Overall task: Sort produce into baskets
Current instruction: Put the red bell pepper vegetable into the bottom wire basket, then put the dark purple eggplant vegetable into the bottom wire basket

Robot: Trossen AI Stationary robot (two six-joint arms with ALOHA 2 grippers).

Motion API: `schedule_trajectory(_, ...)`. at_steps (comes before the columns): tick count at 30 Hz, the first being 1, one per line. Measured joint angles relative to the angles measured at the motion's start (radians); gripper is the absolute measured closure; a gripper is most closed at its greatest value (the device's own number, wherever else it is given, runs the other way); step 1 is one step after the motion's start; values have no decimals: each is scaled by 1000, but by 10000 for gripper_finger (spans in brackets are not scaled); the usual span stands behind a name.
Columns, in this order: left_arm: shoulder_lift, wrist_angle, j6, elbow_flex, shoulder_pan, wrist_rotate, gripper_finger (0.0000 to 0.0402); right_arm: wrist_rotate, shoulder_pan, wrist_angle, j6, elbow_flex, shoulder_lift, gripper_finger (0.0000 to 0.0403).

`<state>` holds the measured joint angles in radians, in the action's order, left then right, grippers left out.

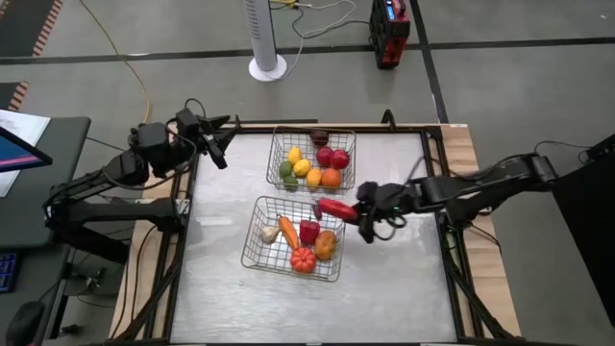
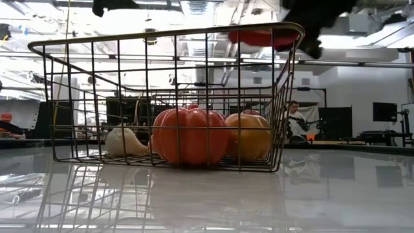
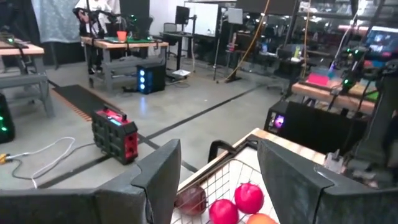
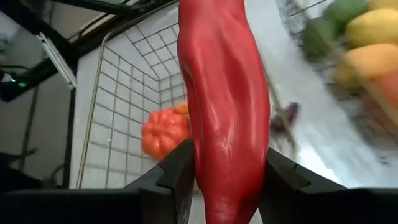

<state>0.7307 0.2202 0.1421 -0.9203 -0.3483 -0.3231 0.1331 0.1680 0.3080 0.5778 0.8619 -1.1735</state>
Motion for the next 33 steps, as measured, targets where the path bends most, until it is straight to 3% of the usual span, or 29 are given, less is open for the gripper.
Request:
schedule_trajectory(5, -38, 0, 10, 0, 0, 40, 200, -194, -61, -165, 16, 0, -144, 208)
schedule_trajectory(8, -68, 8, 8, 0, 0, 40, 200, -313, -95, -155, 38, 27, -205, 166)
schedule_trajectory(11, -94, 16, -4, 0, 0, 38, 200, -335, -115, -72, 28, 91, -242, 128)
schedule_trajectory(15, -117, 32, -6, 0, 0, 30, 200, -241, -116, 140, -55, 207, -260, 111)
schedule_trajectory(20, -123, 43, -7, 0, 0, 30, 200, 33, -122, 317, -74, 263, -258, 116)
schedule_trajectory(22, -122, 44, -7, 0, 0, 30, 200, 93, -138, 329, -88, 263, -261, 117)
schedule_trajectory(33, -122, 44, -5, 0, 0, 29, 200, 89, -176, 307, -247, 262, -372, 117)
